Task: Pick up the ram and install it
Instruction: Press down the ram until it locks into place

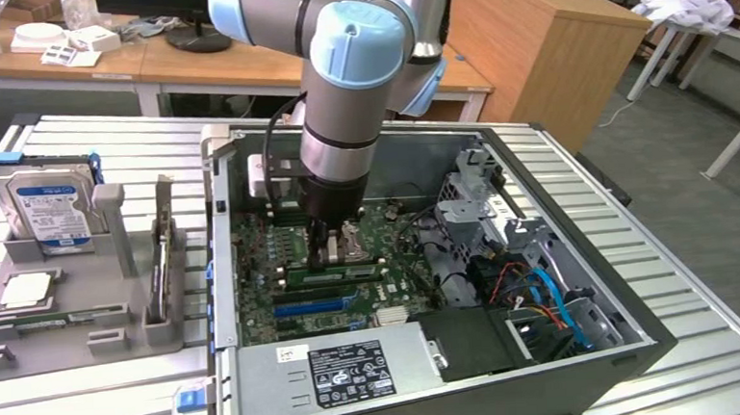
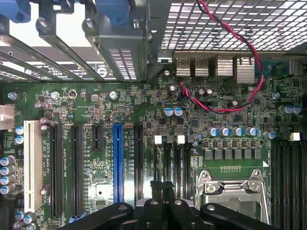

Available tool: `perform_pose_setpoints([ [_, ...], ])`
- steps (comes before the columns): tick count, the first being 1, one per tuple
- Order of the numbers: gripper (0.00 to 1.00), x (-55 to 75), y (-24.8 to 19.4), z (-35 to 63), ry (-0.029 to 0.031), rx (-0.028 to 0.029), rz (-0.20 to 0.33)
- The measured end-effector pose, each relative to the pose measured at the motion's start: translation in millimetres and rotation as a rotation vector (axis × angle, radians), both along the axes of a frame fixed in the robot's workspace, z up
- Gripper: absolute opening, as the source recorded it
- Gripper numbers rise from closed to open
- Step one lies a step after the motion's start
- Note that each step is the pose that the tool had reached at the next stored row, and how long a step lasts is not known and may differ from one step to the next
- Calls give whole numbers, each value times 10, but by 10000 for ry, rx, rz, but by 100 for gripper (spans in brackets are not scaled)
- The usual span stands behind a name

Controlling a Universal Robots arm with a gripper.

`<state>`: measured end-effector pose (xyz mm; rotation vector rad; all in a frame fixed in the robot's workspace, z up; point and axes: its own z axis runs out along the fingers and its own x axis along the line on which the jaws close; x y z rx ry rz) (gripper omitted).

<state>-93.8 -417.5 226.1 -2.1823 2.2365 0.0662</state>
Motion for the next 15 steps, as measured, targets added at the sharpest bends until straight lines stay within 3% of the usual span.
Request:
perform_pose_setpoints([
  [15,11,-4,-7,-28,-14,4,0],
])
